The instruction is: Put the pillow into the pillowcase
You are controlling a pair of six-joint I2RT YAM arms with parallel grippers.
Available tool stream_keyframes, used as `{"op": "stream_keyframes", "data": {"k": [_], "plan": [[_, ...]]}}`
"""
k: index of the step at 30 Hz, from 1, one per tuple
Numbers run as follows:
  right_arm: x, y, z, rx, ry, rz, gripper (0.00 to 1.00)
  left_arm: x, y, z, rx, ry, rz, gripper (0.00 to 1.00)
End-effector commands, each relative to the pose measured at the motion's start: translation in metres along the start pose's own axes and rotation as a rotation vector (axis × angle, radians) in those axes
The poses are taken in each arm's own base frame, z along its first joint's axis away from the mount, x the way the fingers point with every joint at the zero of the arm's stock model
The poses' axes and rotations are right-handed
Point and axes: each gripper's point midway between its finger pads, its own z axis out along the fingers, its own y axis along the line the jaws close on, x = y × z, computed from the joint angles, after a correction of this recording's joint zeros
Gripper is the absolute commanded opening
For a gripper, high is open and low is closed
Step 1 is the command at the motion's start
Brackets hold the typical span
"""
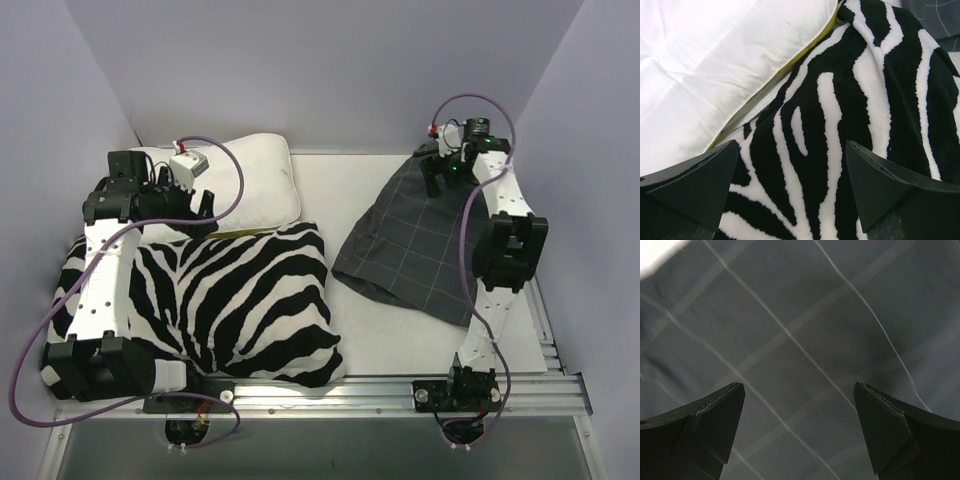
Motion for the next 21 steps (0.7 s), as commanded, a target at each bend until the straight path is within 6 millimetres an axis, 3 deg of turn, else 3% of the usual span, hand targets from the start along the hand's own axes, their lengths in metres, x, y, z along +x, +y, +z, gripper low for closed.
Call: {"op": "stream_keyframes", "data": {"k": [1, 3, 5, 6, 10, 13, 16, 17, 20, 21], "plan": [[0.069, 0.034, -0.048, -0.198, 0.223, -0.169, 0.97, -0.008, 0.0, 0.012, 0.016, -0.027, 0.047, 0.98], [0.12, 0.05, -0.059, -0.269, 0.398, -0.184, 0.97, -0.008, -0.001, 0.016, 0.027, -0.032, 0.057, 0.97], [0.147, 0.055, -0.068, -0.291, 0.474, -0.22, 0.97, -0.008, -0.002, 0.018, 0.036, -0.035, 0.067, 0.97], [0.175, 0.066, -0.071, -0.34, 0.55, -0.23, 0.96, -0.009, -0.002, 0.019, 0.039, -0.037, 0.074, 0.97], [0.218, 0.08, -0.084, -0.402, 0.679, -0.255, 0.91, -0.006, -0.004, 0.02, 0.05, -0.042, 0.088, 0.97], [0.236, 0.091, -0.086, -0.437, 0.751, -0.228, 0.77, -0.004, -0.005, 0.018, 0.046, -0.048, 0.096, 0.97], [0.252, 0.104, -0.084, -0.471, 0.822, -0.191, 0.55, -0.001, -0.007, 0.016, 0.036, -0.051, 0.108, 0.97], [0.256, 0.111, -0.082, -0.487, 0.84, -0.179, 0.38, 0.004, -0.007, 0.017, 0.036, -0.045, 0.108, 0.97], [0.258, 0.143, -0.08, -0.584, 0.897, -0.18, 0.09, 0.008, -0.006, 0.013, 0.012, -0.042, 0.115, 0.97], [0.251, 0.167, -0.08, -0.64, 0.905, -0.178, 0.04, 0.011, -0.007, 0.012, 0.006, -0.04, 0.116, 0.98]]}}
